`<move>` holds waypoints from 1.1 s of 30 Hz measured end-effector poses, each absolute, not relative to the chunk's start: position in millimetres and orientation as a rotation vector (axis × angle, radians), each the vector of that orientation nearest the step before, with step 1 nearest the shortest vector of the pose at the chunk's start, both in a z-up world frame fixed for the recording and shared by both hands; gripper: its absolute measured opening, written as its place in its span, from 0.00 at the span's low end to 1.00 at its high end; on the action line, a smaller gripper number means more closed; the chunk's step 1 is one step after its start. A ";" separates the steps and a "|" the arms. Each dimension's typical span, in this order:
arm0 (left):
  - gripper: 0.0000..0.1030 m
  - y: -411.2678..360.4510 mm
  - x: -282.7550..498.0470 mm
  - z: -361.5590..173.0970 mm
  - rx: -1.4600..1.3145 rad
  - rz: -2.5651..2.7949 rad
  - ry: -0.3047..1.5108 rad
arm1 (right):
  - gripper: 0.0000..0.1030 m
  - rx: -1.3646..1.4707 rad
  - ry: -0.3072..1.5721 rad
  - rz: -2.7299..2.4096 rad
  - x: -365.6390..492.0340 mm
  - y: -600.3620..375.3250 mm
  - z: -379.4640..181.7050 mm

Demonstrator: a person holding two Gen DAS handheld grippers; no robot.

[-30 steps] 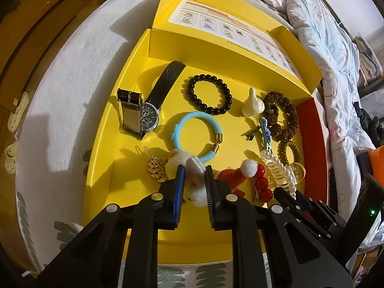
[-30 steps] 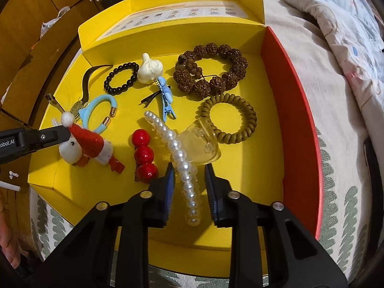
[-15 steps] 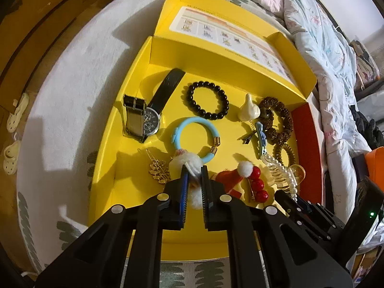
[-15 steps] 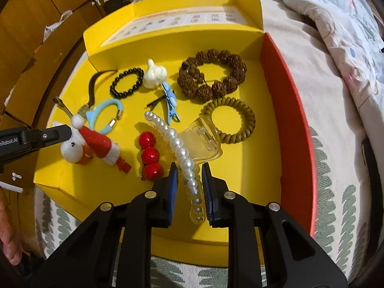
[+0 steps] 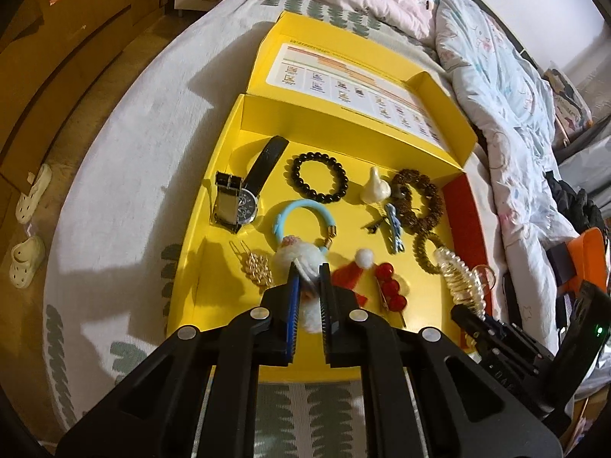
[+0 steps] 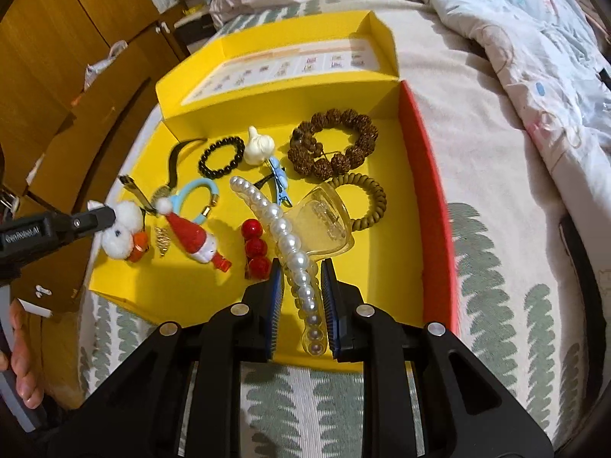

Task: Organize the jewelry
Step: 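Lift both items out of the box and open both tools onto the bedspread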

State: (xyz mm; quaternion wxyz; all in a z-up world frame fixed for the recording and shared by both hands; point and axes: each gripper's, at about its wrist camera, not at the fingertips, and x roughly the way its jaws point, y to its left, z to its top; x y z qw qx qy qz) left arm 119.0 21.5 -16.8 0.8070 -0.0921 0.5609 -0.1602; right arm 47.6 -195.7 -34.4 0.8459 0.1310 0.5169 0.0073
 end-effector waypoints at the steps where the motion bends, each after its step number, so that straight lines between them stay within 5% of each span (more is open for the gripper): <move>1: 0.09 21.8 115.8 -14.9 -0.195 -0.345 1.197 | 0.20 0.277 1.089 0.017 43.4 -196.5 -31.3; 11: 0.09 34.5 56.9 4.8 -0.168 -0.382 1.151 | 0.20 0.278 1.052 0.063 -25.8 -187.0 -1.9; 33: 0.09 32.9 18.8 -60.9 -0.078 -0.271 1.303 | 0.20 0.189 1.280 0.044 -48.4 -156.6 -87.9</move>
